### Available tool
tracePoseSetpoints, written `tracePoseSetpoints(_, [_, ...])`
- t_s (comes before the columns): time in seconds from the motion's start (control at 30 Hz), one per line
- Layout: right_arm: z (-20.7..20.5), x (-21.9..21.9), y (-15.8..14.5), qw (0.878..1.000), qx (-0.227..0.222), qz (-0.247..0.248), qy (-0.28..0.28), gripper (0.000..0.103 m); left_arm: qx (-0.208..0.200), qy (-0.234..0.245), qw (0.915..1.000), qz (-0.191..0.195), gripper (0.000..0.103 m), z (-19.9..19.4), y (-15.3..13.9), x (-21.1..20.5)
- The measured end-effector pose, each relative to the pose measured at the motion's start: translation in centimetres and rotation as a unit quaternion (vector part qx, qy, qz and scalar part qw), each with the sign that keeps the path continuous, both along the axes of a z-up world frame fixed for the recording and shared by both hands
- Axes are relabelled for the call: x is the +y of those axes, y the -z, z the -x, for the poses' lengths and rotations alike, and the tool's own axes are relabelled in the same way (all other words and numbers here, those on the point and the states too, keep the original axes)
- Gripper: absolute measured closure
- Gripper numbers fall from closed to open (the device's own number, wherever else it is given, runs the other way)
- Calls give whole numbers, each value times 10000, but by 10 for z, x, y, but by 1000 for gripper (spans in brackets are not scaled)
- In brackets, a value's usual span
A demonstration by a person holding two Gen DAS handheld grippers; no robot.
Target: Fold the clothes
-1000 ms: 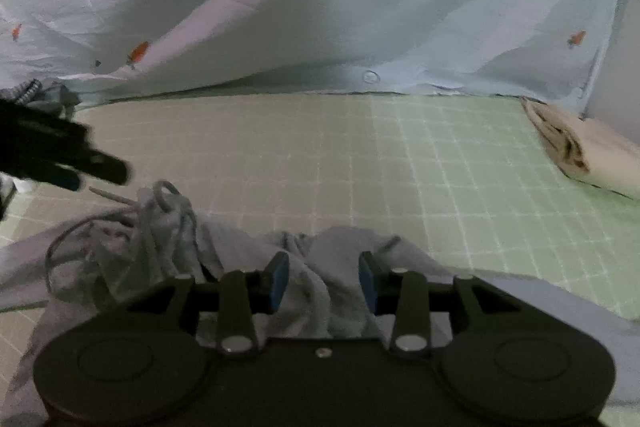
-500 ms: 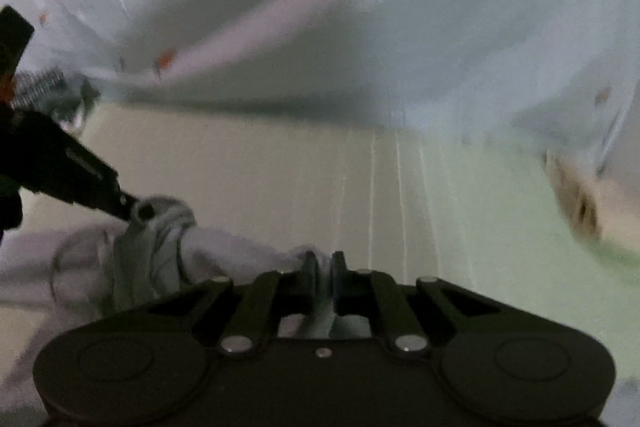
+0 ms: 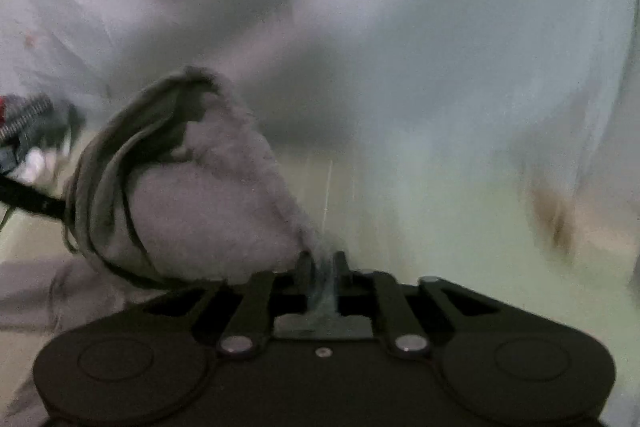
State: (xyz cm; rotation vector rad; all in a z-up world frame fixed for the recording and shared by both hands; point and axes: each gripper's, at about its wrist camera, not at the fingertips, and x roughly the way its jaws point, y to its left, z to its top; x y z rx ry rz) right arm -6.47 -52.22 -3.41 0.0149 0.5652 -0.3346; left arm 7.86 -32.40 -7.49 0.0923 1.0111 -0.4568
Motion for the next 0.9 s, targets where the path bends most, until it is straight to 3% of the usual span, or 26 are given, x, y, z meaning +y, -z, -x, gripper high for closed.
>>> tracePoseSetpoints(0.1, [-2, -9, 18, 9984, 314, -443, 130, 57, 231, -23, 9996, -137, 74, 0, 11, 8])
tracePoseSetpoints(0.17, [-4, -15, 30, 9957, 522, -737, 217, 54, 210, -25, 9998, -49, 59, -3, 9, 10])
tracePoseSetpoints(0.27, [-7, -24, 47, 9889, 834, -1177, 346, 44, 107, 50, 9999, 55, 48, -5, 5, 9])
tracePoseSetpoints(0.3, [-12, -25, 49, 9887, 837, -1208, 277, 43, 72, 85, 9999, 84, 46, -6, 4, 8])
tracePoseSetpoints(0.37, [-28, -26, 50, 9893, 817, -1206, 43, 37, 37, 312, 9995, 72, 30, -11, 6, -2])
tracePoseSetpoints(0.43, [-49, -27, 58, 9865, 950, -1320, -201, 35, 96, 449, 9989, -34, 27, -16, 16, -13])
tracePoseSetpoints(0.53, [-74, -25, 77, 9786, 1327, -1511, -437, 38, 259, 463, 9980, -335, 27, -26, 35, -28])
tracePoseSetpoints(0.57, [-82, -24, 83, 9755, 1473, -1556, -507, 46, 311, 447, 9975, -459, 31, -28, 41, -31])
tracePoseSetpoints(0.6, [-88, -21, 88, 9732, 1629, -1509, -597, 67, 328, 445, 9970, -540, 36, -30, 44, -32])
tracePoseSetpoints(0.63, [-92, -19, 90, 9720, 1751, -1396, -711, 78, 324, 453, 9967, -595, 51, -31, 45, -31])
tracePoseSetpoints(0.67, [-95, -17, 92, 9708, 1858, -1270, -830, 94, 319, 462, 9963, -649, 73, -32, 45, -31])
tracePoseSetpoints(0.7, [-98, -17, 87, 9710, 1852, -1200, -918, 95, 295, 471, 9959, -714, 88, -33, 44, -30])
tracePoseSetpoints(0.77, [-104, -19, 71, 9745, 1699, -1000, -1072, 96, 53, 489, 9946, -913, 89, -37, 33, -31])
tracePoseSetpoints(0.9, [-142, -34, 24, 9878, 962, -268, -1197, 96, -635, 420, 9952, -618, 89, -67, -12, -35])
